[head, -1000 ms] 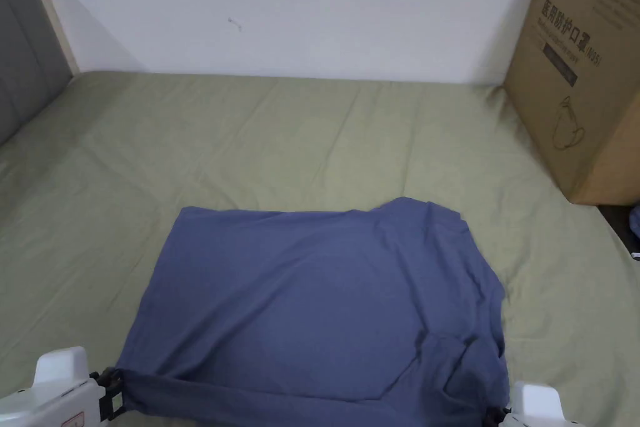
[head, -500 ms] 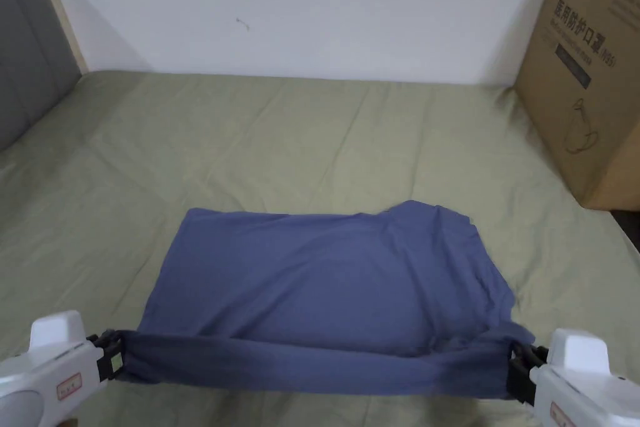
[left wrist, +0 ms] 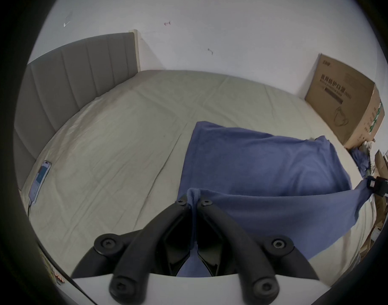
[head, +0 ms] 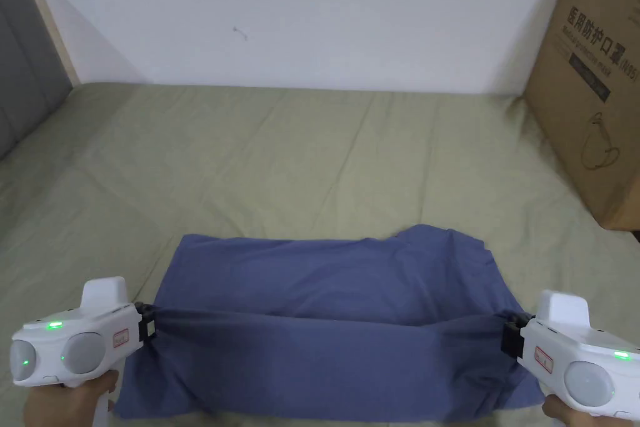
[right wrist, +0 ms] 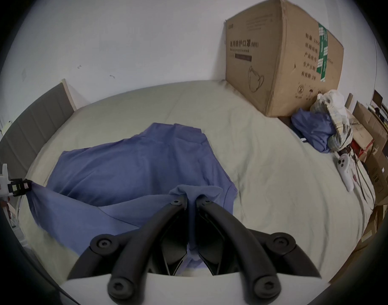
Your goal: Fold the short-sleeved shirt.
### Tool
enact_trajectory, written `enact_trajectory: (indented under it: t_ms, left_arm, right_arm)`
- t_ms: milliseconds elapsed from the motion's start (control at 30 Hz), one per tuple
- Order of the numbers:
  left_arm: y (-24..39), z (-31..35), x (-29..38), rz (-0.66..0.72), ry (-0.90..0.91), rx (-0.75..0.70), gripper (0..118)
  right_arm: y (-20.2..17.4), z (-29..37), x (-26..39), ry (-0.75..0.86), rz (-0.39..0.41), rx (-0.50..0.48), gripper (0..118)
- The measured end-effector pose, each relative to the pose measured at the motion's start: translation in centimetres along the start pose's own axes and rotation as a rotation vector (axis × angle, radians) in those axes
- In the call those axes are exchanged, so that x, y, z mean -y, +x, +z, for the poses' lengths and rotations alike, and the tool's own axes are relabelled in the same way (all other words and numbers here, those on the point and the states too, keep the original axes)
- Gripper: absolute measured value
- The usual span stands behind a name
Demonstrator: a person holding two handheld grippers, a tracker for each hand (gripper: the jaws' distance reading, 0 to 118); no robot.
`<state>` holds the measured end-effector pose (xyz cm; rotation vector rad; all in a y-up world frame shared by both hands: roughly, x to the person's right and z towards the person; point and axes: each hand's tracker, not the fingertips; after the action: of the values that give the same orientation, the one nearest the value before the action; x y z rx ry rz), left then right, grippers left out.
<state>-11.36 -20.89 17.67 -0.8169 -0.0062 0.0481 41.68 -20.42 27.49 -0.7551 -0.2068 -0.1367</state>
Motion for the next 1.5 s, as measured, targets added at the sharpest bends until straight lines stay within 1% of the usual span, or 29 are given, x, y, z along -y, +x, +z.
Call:
enact_trajectory:
  t_ms: [33,133,233,300,367,400,433,467,500,533,567,600,633,767,800,967,1067,1100,1167,1200,1267,1300,1333,1367,1500]
  left_arm:
    - [0.1,-1.1,-0.1,-0.005,-0.015,-0.007,2]
    - [0.5,-4.2,-0.1,-0.007,-0.079,-0.025,2]
    - [0.9,-6.7,0.5,-0.032,-0.141,-0.049,2]
    - [1.1,-7.7,1.0,-0.042,-0.173,-0.059,2]
    - [1.3,-7.3,1.4,-0.047,-0.153,-0.063,4]
    - [1.3,-7.1,1.2,-0.044,-0.154,-0.063,10]
    - [1.2,-6.8,0.9,-0.039,-0.156,-0.06,20]
    - [1.1,-6.4,0.7,-0.025,-0.164,-0.054,33]
    - [1.1,-5.9,0.4,-0.016,-0.164,-0.055,51]
    - [1.2,-5.1,0.1,-0.003,-0.151,-0.051,72]
    - [1.2,-4.2,-0.2,0.011,-0.121,-0.037,82]
    - [1.3,-2.9,-0.5,0.02,-0.075,-0.019,89]
    - [1.5,-1.3,-0.9,0.027,-0.028,-0.003,92]
    - [2.3,4.9,-2.1,0.035,0.133,0.055,92]
    - [2.6,6.7,-2.3,0.039,0.18,0.061,92]
    - [3.9,13.7,-1.5,0.015,0.385,0.088,92]
    - [4.7,16.0,-0.1,-0.016,0.458,0.062,90]
    - [4.9,16.8,0.5,-0.024,0.485,0.054,87]
    - [5.3,17.8,1.6,-0.039,0.522,0.045,77]
    - [5.5,18.3,2.2,-0.039,0.527,0.036,69]
    - [5.7,19.0,3.2,-0.046,0.542,0.039,33]
    - [5.8,19.2,3.7,-0.052,0.547,0.04,15]
    - [5.9,19.5,4.1,-0.062,0.547,0.042,2]
    - [5.9,19.7,4.5,-0.068,0.546,0.043,0]
    - [5.7,19.6,5.6,-0.063,0.512,0.064,0]
  right_arm:
    - [-0.1,-1.3,-0.1,-0.024,-0.002,0.016,5]
    - [-0.2,-4.7,-0.1,-0.091,-0.003,0.025,5]
    - [-0.6,-7.4,0.4,-0.155,0.01,0.056,5]
    - [-1.0,-8.3,0.9,-0.178,0.022,0.073,5]
    - [-1.4,-8.4,1.1,-0.184,0.027,0.072,5]
    - [-1.4,-8.1,1.2,-0.179,0.034,0.076,5]
    - [-1.6,-7.7,1.0,-0.172,0.039,0.079,6]
    - [-1.6,-7.3,0.8,-0.167,0.037,0.077,9]
    - [-1.6,-6.7,0.6,-0.164,0.03,0.071,15]
    - [-1.0,-6.3,0.4,-0.139,0.02,0.059,34]
    - [-1.1,-5.5,0.2,-0.105,0.017,0.053,54]
    - [-1.2,-4.4,-0.2,-0.068,0.026,0.056,72]
    - [-1.3,-2.8,-0.7,-0.023,0.042,0.05,81]
    - [-1.4,3.2,-2.1,0.131,0.068,0.02,82]
    - [-1.8,5.7,-2.7,0.176,0.071,0.015,82]
    - [-2.3,13.7,-2.8,0.354,0.096,-0.007,82]
    - [-2.6,16.5,-1.9,0.406,0.104,0.004,82]
    - [-2.6,17.3,-1.5,0.418,0.105,0.008,81]
    - [-2.7,18.5,-0.9,0.419,0.111,0.009,69]
    - [-2.6,18.9,-0.5,0.425,0.11,0.008,59]
    - [-2.6,19.5,0.3,0.439,0.098,0.009,18]
    - [-2.6,19.8,0.5,0.444,0.104,0.021,4]
    - [-2.6,19.8,0.8,0.451,0.116,0.027,3]
    - [-2.6,19.9,1.1,0.459,0.125,0.026,0]
    - [-2.6,20.0,1.2,0.454,0.139,0.006,0]
